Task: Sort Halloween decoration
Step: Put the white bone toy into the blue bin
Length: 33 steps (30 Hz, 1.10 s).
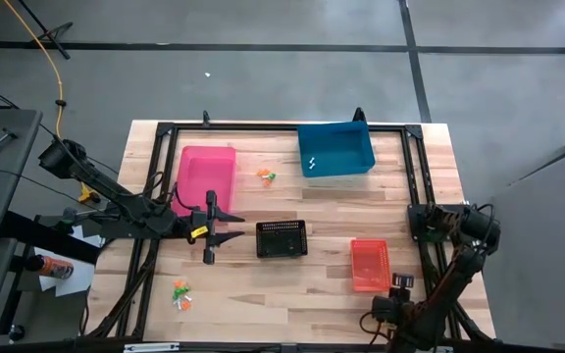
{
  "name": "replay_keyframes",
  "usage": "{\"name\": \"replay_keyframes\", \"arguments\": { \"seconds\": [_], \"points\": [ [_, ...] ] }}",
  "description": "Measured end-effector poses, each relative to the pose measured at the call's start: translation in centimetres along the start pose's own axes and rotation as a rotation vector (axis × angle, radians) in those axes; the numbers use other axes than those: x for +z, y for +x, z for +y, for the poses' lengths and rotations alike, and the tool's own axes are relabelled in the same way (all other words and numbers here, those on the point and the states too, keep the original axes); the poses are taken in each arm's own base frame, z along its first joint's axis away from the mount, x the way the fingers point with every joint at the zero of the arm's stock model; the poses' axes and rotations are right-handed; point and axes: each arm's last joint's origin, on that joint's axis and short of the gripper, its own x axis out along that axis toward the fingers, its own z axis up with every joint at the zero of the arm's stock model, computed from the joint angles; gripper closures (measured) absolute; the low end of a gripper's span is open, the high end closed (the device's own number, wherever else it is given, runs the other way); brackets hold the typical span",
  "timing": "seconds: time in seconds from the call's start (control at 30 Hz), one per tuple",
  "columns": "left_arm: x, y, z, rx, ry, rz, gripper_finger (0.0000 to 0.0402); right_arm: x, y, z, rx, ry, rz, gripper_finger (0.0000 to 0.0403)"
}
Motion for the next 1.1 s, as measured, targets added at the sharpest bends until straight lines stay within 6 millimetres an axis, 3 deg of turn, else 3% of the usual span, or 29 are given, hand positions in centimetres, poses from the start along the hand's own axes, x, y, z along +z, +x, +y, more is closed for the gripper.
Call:
{"name": "replay_keyframes", "arguments": {
  "seconds": [0.23,0.7,1.1],
  "points": [
    [-0.2,0.0,0.0,-0.001,-0.001,0.017,0.0268,0.1,1.2,0.7,-0.021,-0.002,-0.001,0.0277],
    [-0.1,0.0,0.0,-0.001,0.004,0.012,0.0268,0.1,0.8,0.2,-0.093,-0.005,-0.002,0.0277],
    [-0.1,0.0,0.0,-0.001,0.000,0.012,0.0268,0.0,0.8,0.7,-0.034,0.003,0.041,0.0277]
  ]
}}
